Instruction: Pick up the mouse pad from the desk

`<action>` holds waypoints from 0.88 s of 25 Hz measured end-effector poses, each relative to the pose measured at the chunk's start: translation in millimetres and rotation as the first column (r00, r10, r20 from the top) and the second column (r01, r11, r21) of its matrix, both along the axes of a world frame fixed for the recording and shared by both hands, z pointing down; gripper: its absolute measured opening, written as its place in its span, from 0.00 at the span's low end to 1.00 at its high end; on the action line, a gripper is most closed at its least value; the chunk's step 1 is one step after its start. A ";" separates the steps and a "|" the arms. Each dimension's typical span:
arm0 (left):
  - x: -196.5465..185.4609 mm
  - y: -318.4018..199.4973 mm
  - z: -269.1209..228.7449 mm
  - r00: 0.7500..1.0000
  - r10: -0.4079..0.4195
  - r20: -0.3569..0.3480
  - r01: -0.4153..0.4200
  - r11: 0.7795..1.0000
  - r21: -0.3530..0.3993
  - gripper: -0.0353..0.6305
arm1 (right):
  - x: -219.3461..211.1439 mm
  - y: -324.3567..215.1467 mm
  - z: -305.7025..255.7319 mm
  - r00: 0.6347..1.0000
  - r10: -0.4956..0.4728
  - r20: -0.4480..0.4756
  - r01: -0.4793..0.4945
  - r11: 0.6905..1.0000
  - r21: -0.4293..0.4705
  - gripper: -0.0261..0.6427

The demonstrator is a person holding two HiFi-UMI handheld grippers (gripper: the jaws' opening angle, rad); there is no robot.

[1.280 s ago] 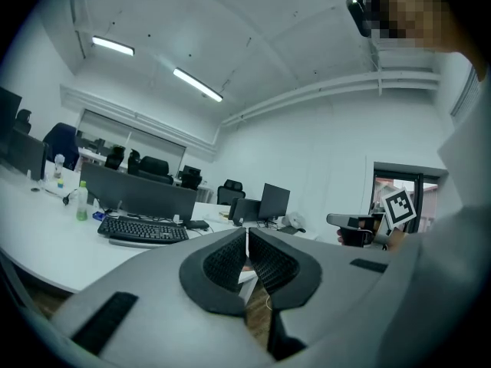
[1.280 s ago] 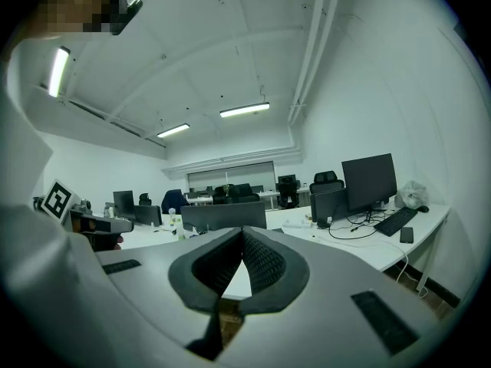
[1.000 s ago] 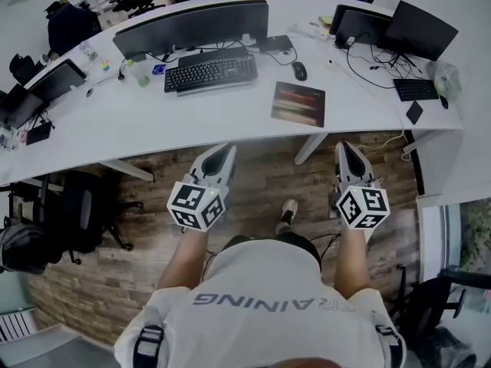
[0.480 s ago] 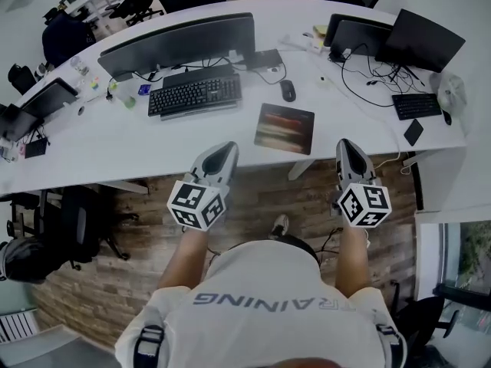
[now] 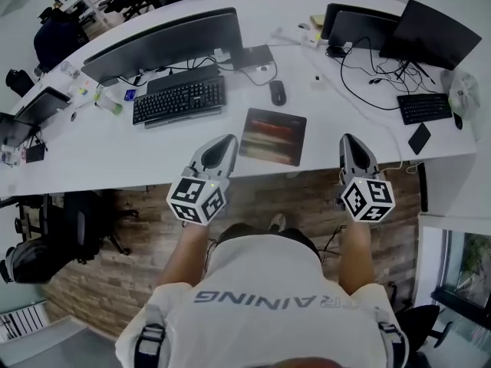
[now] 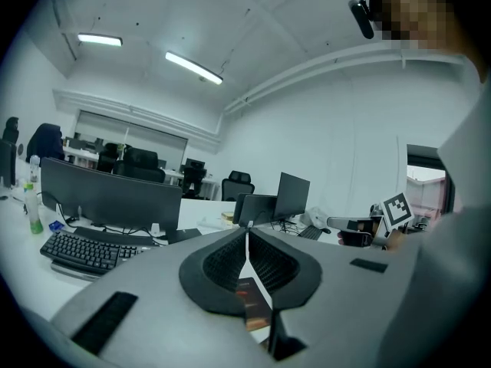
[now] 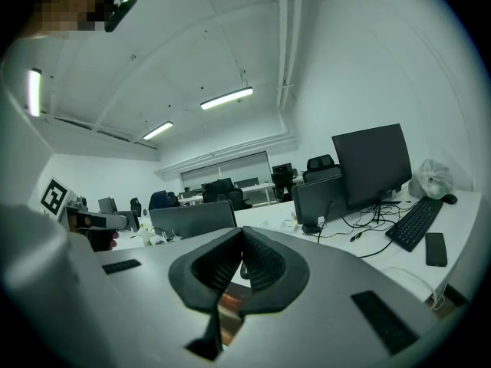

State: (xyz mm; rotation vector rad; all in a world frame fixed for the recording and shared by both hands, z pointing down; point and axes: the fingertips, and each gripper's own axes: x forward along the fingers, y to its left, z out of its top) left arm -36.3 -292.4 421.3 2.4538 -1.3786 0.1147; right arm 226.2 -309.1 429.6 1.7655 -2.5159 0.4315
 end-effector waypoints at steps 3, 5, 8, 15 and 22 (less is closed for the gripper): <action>4.2 -15.9 9.3 1.000 -0.007 0.006 0.008 1.000 -0.019 0.11 | 4.7 -16.6 13.3 1.000 -0.007 0.000 0.007 1.000 -0.026 0.07; 4.5 -24.5 15.2 1.000 -0.005 0.008 0.005 0.999 -0.034 0.11 | 3.3 -24.0 21.6 1.000 -0.013 -0.010 0.013 0.999 -0.045 0.07; 3.9 -37.1 20.7 1.000 0.009 -0.002 -0.009 0.999 -0.048 0.11 | 0.6 -35.7 30.6 1.000 -0.007 -0.024 0.005 0.998 -0.068 0.07; -15.6 -70.7 28.6 0.998 0.067 -0.008 -0.067 0.995 -0.069 0.11 | -18.4 -58.7 42.0 0.998 0.040 -0.058 -0.046 0.993 -0.107 0.07; -44.6 -88.5 47.5 0.996 0.088 -0.018 -0.089 0.990 -0.111 0.11 | -45.8 -78.9 107.6 0.986 0.026 -0.166 -0.069 0.963 -0.262 0.18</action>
